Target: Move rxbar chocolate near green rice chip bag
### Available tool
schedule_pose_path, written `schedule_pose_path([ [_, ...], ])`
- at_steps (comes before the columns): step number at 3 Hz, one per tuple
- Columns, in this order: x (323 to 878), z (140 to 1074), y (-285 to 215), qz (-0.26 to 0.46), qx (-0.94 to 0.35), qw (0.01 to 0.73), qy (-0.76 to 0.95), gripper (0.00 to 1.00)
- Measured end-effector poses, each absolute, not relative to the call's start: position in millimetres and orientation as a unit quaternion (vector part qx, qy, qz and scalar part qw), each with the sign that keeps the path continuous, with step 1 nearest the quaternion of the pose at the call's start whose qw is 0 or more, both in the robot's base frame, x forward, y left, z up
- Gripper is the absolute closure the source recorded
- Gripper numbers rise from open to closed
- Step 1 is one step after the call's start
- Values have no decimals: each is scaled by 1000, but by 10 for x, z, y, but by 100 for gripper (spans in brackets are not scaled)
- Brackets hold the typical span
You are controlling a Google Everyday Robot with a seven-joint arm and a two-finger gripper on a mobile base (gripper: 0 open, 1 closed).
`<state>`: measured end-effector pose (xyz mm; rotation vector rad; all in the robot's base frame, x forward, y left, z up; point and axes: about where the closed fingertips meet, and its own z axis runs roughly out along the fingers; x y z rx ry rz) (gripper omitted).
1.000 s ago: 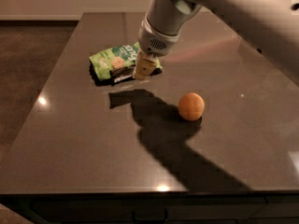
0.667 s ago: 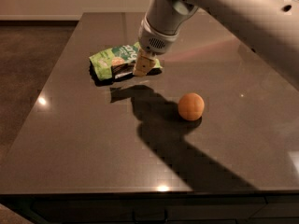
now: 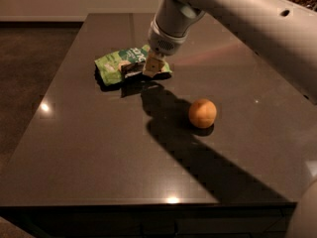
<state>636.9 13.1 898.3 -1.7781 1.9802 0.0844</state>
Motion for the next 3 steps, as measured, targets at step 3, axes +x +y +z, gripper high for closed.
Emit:
schedule_pose_path([
  [3, 6519, 8933, 46, 18, -648, 241, 722, 0],
])
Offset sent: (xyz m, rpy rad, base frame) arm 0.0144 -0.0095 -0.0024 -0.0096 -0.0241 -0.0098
